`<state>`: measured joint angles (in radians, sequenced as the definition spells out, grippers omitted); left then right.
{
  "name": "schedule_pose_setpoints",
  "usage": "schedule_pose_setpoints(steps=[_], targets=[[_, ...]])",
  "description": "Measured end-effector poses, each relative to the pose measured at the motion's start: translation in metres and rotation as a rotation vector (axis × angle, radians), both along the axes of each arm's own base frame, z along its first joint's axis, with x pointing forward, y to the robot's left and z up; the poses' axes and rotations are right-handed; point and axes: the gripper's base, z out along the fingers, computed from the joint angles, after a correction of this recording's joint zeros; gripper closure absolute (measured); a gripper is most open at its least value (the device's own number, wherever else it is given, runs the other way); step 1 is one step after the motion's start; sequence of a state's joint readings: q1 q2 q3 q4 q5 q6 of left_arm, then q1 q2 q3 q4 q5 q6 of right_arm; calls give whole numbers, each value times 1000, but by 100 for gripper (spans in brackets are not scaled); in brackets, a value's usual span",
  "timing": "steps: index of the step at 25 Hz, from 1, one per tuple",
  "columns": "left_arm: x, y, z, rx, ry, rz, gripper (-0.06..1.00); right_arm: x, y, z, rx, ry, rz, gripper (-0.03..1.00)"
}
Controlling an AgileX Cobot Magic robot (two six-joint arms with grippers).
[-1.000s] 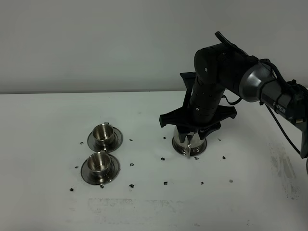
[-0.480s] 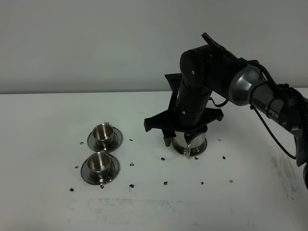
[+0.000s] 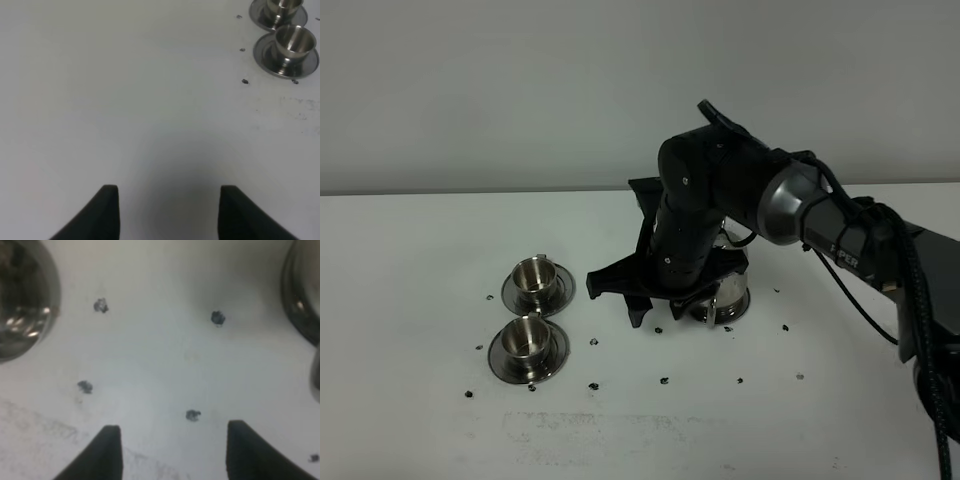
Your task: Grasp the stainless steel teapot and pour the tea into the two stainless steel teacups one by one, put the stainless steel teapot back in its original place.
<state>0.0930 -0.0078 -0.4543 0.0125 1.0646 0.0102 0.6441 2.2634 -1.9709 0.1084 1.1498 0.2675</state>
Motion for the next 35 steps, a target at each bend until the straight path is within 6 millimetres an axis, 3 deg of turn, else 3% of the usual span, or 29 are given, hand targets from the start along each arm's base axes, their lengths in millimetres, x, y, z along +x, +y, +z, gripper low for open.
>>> schedule_pose_setpoints(steps=[7, 35], targets=[[0, 0, 0, 0, 0, 0, 48, 4, 2, -26, -28, 31, -1, 52], [0, 0, 0, 0, 0, 0, 48, 19, -22, -27, -122, -6, -36, 52]])
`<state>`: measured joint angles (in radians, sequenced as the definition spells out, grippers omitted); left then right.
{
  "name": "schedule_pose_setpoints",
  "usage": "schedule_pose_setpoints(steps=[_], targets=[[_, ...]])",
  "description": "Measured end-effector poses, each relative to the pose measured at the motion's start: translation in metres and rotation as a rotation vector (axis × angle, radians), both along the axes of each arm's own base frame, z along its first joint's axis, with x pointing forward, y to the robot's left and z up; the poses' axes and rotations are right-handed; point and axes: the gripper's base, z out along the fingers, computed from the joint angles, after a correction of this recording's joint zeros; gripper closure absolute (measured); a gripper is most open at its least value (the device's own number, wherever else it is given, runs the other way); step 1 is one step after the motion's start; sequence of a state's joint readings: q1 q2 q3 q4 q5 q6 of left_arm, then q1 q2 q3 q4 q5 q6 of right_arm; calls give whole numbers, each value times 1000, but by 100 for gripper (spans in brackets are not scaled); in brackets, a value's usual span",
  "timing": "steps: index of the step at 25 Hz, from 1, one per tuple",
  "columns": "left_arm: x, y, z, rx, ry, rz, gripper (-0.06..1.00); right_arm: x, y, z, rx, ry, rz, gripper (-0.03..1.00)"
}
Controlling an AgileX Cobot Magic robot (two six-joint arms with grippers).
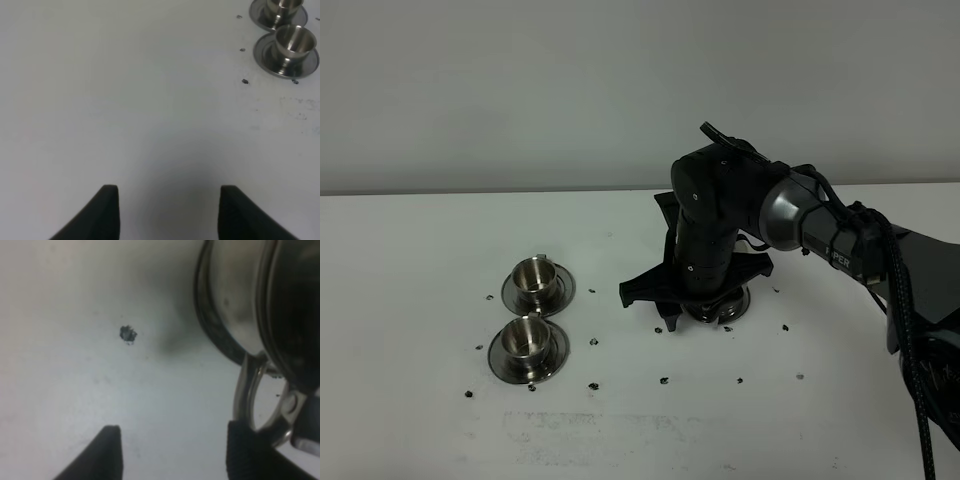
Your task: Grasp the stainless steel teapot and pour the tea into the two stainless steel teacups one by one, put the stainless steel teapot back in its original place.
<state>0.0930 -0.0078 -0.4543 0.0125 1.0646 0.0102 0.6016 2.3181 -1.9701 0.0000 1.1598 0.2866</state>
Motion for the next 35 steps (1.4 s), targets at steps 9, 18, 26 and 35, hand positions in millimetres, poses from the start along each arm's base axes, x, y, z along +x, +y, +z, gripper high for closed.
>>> schedule_pose_setpoints(steps=[9, 18, 26, 35], targets=[[0, 0, 0, 0, 0, 0, 48, -2, -5, -1, -29, 43, -8, 52], [0, 0, 0, 0, 0, 0, 48, -17, 3, 47, 47, -23, 30, 52], [0, 0, 0, 0, 0, 0, 48, -8, -24, 80, 36, -116, -5, 52], [0, 0, 0, 0, 0, 0, 48, 3, -41, 77, 24, -112, -28, 52]])
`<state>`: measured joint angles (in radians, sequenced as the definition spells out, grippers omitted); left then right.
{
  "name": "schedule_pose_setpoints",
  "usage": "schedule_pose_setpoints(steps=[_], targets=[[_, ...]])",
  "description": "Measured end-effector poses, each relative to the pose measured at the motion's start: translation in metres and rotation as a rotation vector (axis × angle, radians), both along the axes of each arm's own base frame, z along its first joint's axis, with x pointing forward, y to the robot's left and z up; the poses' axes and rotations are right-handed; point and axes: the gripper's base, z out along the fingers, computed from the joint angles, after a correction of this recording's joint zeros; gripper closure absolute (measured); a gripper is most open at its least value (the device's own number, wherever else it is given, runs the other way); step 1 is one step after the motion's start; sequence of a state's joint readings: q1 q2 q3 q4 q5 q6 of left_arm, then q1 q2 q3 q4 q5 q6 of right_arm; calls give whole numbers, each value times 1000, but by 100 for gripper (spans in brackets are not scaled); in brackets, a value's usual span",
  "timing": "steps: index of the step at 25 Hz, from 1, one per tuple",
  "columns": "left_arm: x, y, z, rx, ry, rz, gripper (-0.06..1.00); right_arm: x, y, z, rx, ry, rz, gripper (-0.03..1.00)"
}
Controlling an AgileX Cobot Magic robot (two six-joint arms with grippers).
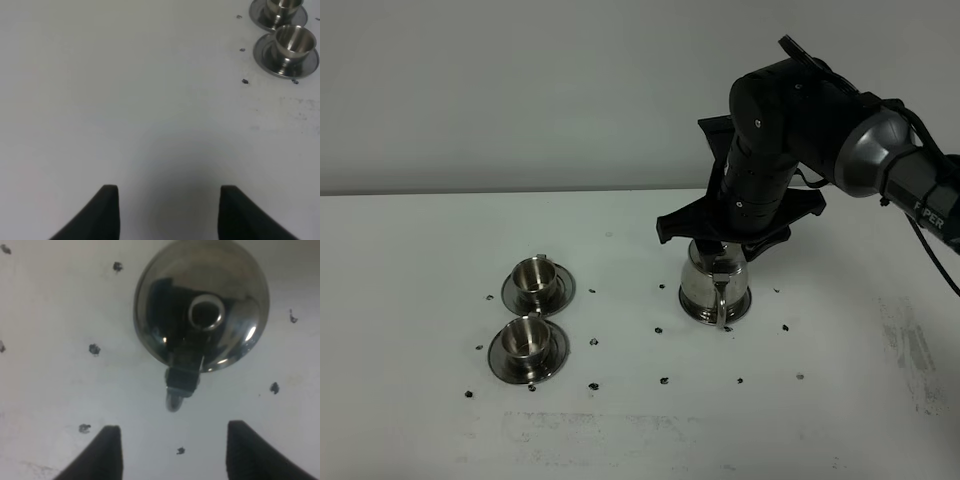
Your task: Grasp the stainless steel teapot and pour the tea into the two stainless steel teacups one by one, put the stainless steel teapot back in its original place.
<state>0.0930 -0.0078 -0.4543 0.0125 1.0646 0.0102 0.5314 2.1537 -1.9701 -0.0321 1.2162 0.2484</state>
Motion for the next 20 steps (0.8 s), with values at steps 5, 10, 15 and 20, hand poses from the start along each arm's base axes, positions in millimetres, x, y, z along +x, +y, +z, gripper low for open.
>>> schedule_pose_setpoints(steps=[5, 10, 15, 20], targets=[[0, 0, 0, 0, 0, 0, 48, 7, 1, -23, -17, 41, 1, 52], [0, 0, 0, 0, 0, 0, 48, 10, 4, -36, -12, 45, 4, 52], [0, 0, 0, 0, 0, 0, 48, 11, 3, -36, -27, 35, 20, 52], [0, 0, 0, 0, 0, 0, 48, 12, 4, -36, -25, 29, 27, 52]])
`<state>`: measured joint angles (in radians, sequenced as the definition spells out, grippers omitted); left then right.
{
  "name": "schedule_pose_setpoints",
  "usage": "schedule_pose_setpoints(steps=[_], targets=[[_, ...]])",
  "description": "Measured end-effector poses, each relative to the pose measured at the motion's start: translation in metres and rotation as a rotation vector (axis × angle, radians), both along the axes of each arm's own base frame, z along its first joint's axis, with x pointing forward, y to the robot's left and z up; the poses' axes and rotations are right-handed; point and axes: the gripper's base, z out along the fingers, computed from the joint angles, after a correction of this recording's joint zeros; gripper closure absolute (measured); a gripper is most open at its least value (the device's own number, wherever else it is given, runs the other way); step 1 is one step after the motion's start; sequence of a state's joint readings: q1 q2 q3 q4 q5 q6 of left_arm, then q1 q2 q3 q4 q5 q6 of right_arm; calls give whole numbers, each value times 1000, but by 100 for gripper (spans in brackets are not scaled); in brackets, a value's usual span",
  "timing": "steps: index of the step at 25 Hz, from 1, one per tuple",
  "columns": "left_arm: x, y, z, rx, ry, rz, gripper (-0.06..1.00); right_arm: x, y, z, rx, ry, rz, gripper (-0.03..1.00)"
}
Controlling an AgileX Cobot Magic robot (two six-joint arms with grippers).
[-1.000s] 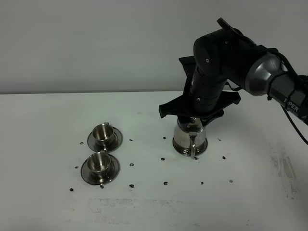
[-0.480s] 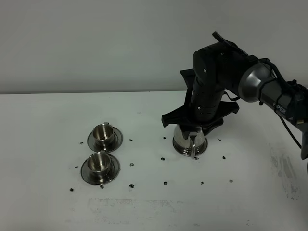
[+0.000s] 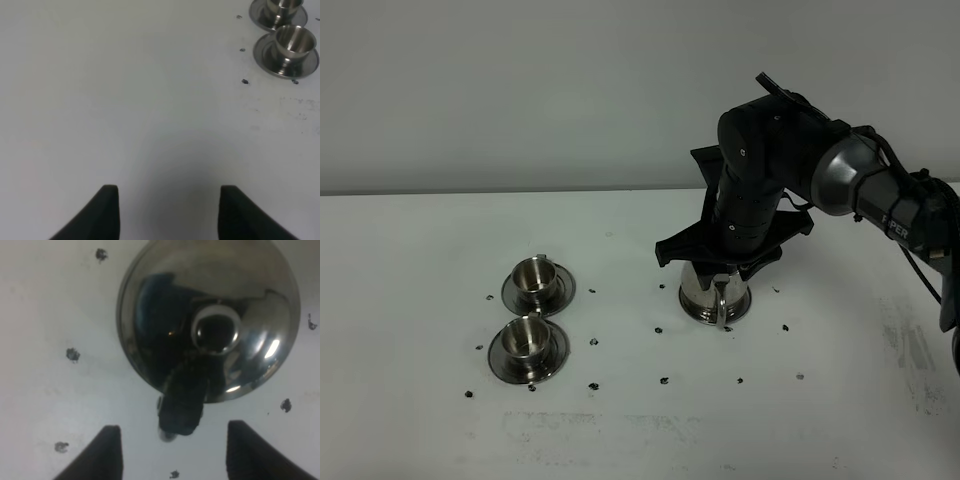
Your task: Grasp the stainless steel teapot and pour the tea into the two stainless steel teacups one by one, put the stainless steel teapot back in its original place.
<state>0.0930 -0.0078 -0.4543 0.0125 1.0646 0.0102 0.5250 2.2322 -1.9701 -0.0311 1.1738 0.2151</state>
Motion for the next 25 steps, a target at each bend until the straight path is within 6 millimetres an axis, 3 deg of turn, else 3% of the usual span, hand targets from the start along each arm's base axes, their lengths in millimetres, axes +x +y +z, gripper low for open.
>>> schedule_pose_setpoints(steps=[25], targets=[[0, 0, 0, 0, 0, 0, 48, 0, 5, -12, 28, 44, 27, 52]])
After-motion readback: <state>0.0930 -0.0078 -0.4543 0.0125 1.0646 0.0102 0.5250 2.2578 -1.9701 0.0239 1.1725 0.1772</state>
